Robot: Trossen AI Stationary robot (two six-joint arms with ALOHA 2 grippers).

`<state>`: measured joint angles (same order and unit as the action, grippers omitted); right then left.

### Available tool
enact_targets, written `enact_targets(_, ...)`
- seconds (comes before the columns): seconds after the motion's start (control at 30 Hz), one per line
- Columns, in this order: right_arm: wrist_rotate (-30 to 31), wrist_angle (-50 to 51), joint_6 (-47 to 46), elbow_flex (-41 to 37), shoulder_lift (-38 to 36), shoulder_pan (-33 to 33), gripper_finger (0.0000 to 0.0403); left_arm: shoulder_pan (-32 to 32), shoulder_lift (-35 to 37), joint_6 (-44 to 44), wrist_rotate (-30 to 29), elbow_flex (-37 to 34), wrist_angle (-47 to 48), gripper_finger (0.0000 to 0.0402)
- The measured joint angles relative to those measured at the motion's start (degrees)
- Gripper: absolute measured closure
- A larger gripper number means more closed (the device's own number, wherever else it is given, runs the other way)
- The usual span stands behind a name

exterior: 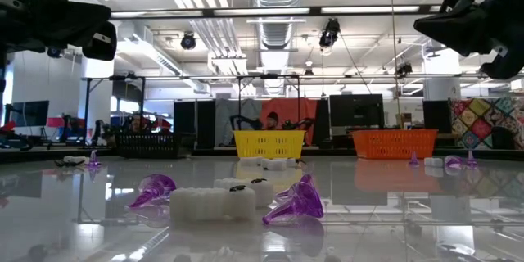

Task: Sort Halloween decoration
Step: Put the purple witch hat toy into the orange basket

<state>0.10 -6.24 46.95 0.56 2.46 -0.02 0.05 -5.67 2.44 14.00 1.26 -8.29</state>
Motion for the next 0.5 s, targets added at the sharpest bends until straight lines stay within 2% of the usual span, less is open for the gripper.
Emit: enact_targets(0.5, 0.0, 0.0, -20.6, 0.0, 0.0, 0.0, 0.0385, 0.0, 0.0, 0.0, 0.0, 0.0, -2.3, 0.0402)
